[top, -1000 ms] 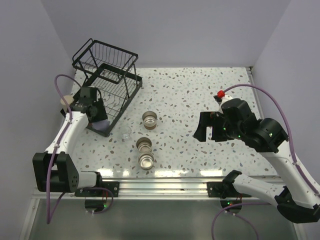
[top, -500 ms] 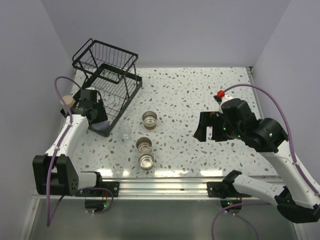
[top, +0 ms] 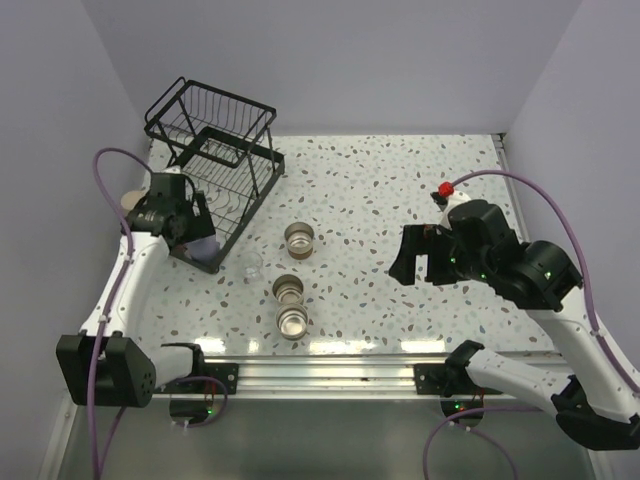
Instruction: Load the cups into the dish rack
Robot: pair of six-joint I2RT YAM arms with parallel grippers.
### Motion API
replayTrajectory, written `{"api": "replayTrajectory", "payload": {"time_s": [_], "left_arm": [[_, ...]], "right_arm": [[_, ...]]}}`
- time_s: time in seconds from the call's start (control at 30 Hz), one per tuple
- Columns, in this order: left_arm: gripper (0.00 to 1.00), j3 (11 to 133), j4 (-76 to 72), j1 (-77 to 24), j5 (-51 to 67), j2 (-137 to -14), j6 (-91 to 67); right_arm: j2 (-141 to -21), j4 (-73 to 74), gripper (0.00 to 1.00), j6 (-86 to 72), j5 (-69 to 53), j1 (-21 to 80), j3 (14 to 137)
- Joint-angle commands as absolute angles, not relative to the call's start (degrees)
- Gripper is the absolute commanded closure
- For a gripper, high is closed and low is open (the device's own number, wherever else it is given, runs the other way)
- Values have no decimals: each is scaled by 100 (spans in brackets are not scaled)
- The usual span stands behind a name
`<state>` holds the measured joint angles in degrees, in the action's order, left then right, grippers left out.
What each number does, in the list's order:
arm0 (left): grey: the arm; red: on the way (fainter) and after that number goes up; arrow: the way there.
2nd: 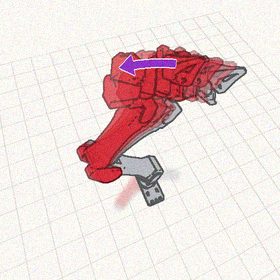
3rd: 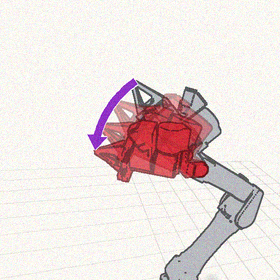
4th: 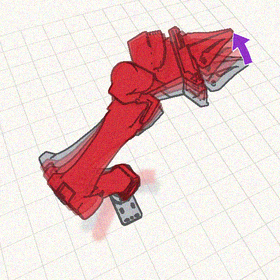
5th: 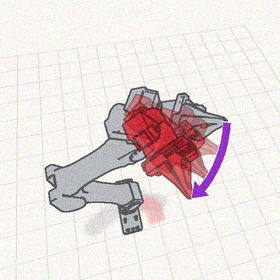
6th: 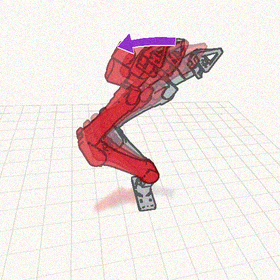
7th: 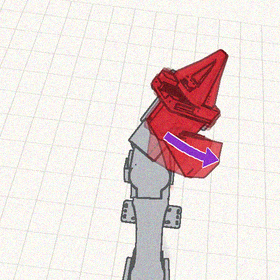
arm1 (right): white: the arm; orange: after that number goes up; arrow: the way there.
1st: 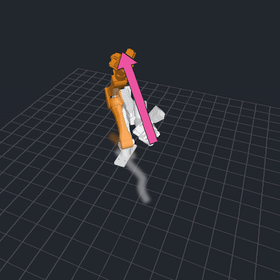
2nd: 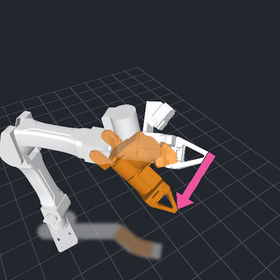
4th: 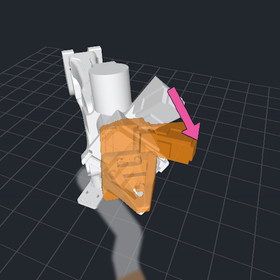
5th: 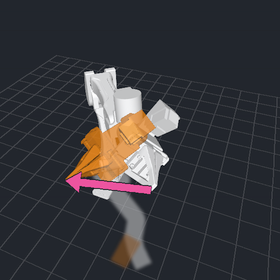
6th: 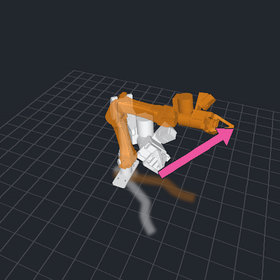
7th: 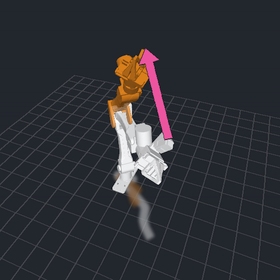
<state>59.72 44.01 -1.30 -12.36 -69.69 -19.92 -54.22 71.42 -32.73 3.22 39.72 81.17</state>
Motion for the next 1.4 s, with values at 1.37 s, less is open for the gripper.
{"api": "replayTrajectory", "payload": {"time_s": [1.37], "left_arm": [[11,7269,6706,-141,-202,-4438,-2654]], "right_arm": [[-11390,4447,35,-3727,-54,4184,10116]]}}
